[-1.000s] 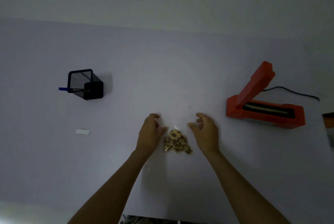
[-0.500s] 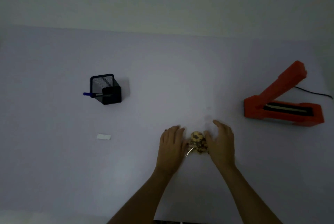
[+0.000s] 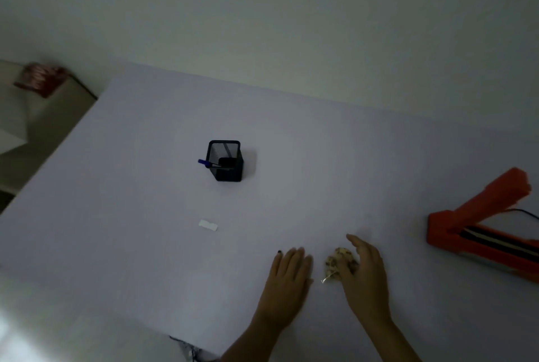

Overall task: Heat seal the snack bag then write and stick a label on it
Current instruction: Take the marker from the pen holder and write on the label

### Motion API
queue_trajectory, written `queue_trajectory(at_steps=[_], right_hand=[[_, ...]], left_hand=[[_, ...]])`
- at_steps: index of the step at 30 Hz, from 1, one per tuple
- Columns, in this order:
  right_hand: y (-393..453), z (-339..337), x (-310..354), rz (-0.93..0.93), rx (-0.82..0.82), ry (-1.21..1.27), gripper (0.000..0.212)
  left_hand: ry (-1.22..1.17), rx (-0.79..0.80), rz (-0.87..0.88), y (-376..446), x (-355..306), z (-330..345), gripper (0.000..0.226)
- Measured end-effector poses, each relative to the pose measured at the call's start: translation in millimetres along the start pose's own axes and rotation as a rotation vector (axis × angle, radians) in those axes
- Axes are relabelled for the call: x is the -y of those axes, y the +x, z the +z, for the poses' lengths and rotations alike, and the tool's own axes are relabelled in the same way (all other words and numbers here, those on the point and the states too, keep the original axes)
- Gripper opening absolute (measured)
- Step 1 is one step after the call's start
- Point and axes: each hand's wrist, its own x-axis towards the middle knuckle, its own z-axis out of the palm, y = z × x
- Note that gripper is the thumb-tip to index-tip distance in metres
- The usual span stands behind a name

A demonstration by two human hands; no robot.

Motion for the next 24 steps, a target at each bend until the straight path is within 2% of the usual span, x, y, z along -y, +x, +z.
queue_trajectory(at_steps=[5, 7, 11, 12, 13, 14, 16, 20, 24], right_hand=[[16, 25, 24, -0.029, 0.13, 0.0, 0.034], [23, 40, 44, -0.094, 0.208, 0.023, 0.033], [38, 74, 92, -0.244, 0.315, 0.032, 0.029], [43, 82, 104, -0.268, 0.338, 0.03, 0.028], [48, 90, 116, -0.287, 0.353, 0.028, 0.027], [54, 98, 128, -0.302, 0.362, 0.025, 0.027], [66, 113, 151, -0.342, 0.353, 0.001, 0.025], [88, 142, 191, -0.457, 0.238, -0.089, 0.022], [108, 170, 216, -0.514, 0.211, -0.206, 0.03]], left_hand=[[-0.006, 0.045, 0.004, -35, 14, -10, 0.044], [-0.052, 0.055, 0.019, -49, 18, -11, 0.041], [-0.099, 0.01, 0.114, -81, 34, -15, 0.029], [-0.089, -0.056, 0.133, -88, 41, -17, 0.03], [-0.056, -0.052, 0.16, -93, 51, -22, 0.038], [-0.02, -0.036, 0.186, -94, 65, -25, 0.045], [-0.037, -0.077, 0.159, -92, 93, -27, 0.037], [-0.058, -0.212, 0.044, -61, 136, -48, 0.034], [-0.109, -0.213, -0.093, -13, 175, -77, 0.03]])
